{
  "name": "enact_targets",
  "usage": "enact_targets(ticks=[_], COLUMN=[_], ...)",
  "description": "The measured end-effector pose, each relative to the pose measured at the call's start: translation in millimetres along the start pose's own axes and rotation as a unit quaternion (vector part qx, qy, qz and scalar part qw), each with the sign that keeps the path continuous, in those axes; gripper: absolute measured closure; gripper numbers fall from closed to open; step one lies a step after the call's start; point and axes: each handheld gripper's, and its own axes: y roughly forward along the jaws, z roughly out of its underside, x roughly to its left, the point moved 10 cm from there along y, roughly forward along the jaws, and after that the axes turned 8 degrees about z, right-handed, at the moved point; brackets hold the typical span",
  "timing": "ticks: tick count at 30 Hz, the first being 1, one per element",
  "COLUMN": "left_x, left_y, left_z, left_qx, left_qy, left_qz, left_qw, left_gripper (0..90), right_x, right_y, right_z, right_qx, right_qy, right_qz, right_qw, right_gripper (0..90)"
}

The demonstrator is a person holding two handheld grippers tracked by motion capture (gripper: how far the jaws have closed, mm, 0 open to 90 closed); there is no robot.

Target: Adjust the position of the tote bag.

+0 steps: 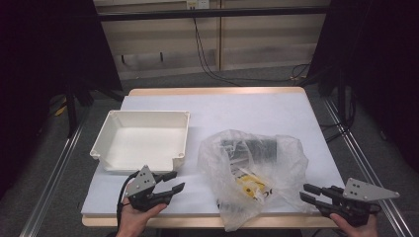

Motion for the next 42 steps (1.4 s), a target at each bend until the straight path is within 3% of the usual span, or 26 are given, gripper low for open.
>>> enact_targets(ticks=[4, 6, 7, 8, 14, 18, 23, 26, 29, 30, 32, 34, 35, 38, 41, 42], left_x=[-14.3, -18.1, -21.0, -21.6, -35.8, -55.6, -63.0, -76.1, -84.8, -92.6, -97.4, -99.2, -98.3, -92.0, -88.2, -87.7], left_y=[11.9, 18.4, 22.6, 25.7, 38.5, 46.0, 54.1, 69.1, 76.1, 83.0, 91.2, 100.1, 106.1, 120.8, 131.7, 134.7], left_z=[-8.7, -11.9, -12.0, -12.1, -30.9, -43.1, -47.9, -47.2, -46.4, -45.7, -44.2, -41.2, -37.1, -21.0, -8.0, -4.1], left_qx=[0.003, -0.001, 0.004, 0.012, -0.004, -0.009, -0.009, 0.004, 0.014, 0.021, 0.029, 0.036, 0.044, 0.08, 0.104, 0.115], left_qy=[0.012, 0.011, 0.011, 0.02, 0.023, 0.038, 0.046, 0.053, 0.063, 0.07, 0.075, 0.079, 0.073, 0.077, 0.063, 0.069], left_qz=[0.035, 0.041, 0.052, 0.049, 0.076, 0.11, 0.122, 0.15, 0.161, 0.175, 0.182, 0.195, 0.194, 0.197, 0.202, 0.2], left_qw=[0.9993, 0.9991, 0.9986, 0.9985, 0.9968, 0.9932, 0.9914, 0.9873, 0.9848, 0.9818, 0.9801, 0.977, 0.9773, 0.974, 0.9718, 0.9706], left_gripper=[64.4, 68.1, 70.6, 72.7, 71.2, 69.0, 65.1, 61.1, 55.9, 53.6, 50.0, 47.2, 46.2, 42.3, 38.4, 37.2], right_x=[5.5, 6.2, 6.9, 6.5, 2.0, -0.3, -3.4, -7.8, -8.0, -8.0, -7.1, -6.9, -7.2, -8.2, -8.5, -9.0], right_y=[-0.2, 2.8, 4.9, 6.8, 19.1, 25.3, 29.8, 36.2, 38.4, 38.8, 40.4, 41.9, 42.4, 43.5, 44.0, 44.0], right_z=[6.7, 8.5, 8.9, 9.7, 19.1, 29.8, 37.7, 46.0, 47.3, 47.3, 47.7, 48.0, 47.9, 48.3, 48.5, 48.2], right_qx=[0.019, 0.026, 0.028, 0.032, 0.052, 0.073, 0.092, 0.109, 0.113, 0.114, 0.115, 0.117, 0.117, 0.12, 0.118, 0.117], right_qy=[-0.014, -0.016, -0.021, -0.029, -0.034, -0.038, -0.041, -0.041, -0.039, -0.039, -0.036, -0.033, -0.033, -0.033, -0.031, -0.03], right_qz=[-0.003, -0.006, -0.009, -0.008, -0.013, -0.014, -0.015, -0.013, -0.014, -0.013, -0.019, -0.022, -0.021, -0.017, -0.018, -0.02], right_qw=[0.9997, 0.9995, 0.9993, 0.999, 0.998, 0.9965, 0.9948, 0.9931, 0.9928, 0.9927, 0.9925, 0.9923, 0.9923, 0.9921, 0.9923, 0.9925], right_gripper=[64.6, 63.5, 62.8, 61.2, 49.6, 44.8, 41.0, 48.8, 68.3, 75.2, 83.8, 87.4, 88.0, 88.7, 88.7, 88.6])
